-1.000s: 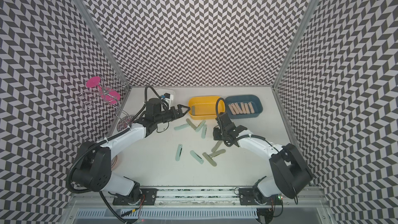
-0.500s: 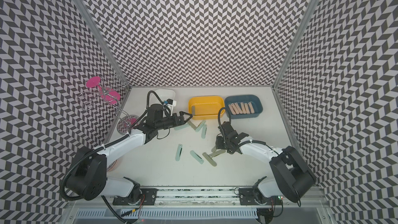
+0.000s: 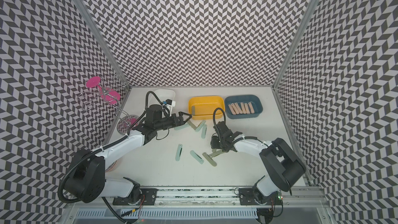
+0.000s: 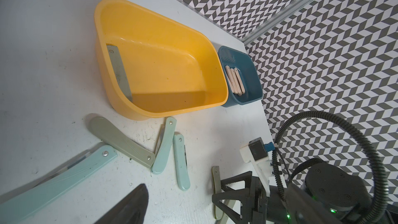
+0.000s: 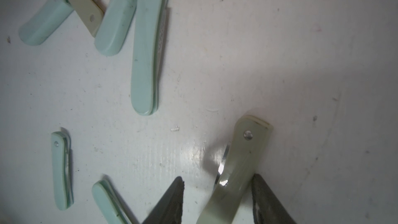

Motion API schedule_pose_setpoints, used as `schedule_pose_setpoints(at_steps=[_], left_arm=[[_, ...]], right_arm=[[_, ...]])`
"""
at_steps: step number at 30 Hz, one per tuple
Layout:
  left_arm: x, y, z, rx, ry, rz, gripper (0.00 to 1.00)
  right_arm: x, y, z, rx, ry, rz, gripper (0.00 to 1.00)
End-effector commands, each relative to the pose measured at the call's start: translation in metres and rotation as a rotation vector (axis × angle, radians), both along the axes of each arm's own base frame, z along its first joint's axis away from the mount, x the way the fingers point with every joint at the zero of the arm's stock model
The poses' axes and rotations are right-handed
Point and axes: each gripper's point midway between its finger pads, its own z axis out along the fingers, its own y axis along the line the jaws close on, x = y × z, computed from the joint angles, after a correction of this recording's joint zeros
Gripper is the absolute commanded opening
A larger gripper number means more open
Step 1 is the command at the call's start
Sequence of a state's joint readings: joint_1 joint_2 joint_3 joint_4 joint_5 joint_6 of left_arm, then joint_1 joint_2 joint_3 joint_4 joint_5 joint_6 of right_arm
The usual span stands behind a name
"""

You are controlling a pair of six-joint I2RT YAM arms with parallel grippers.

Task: Place the fruit knives into the storage box by color
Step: Pick up the fruit knife from the center of the board.

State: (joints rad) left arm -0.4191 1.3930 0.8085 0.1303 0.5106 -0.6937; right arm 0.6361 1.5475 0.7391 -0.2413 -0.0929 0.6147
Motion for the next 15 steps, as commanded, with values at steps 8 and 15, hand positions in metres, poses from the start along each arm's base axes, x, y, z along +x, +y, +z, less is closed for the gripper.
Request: schedule_pose_setpoints(at_steps=[8, 15], left_arm=[[-0.003, 0.000, 0.007, -0.011, -0.028, -0.002, 1.00], [-0.003, 0.000, 0.008, -0.016, -0.031, 0.001, 1.00]], right_arm=[[0.018, 0.009, 0.007, -0.056, -0.065, 0.016, 0.49], [-0.002, -0.007, -0.003, -0.200, -0.077, 0.027, 0.49]])
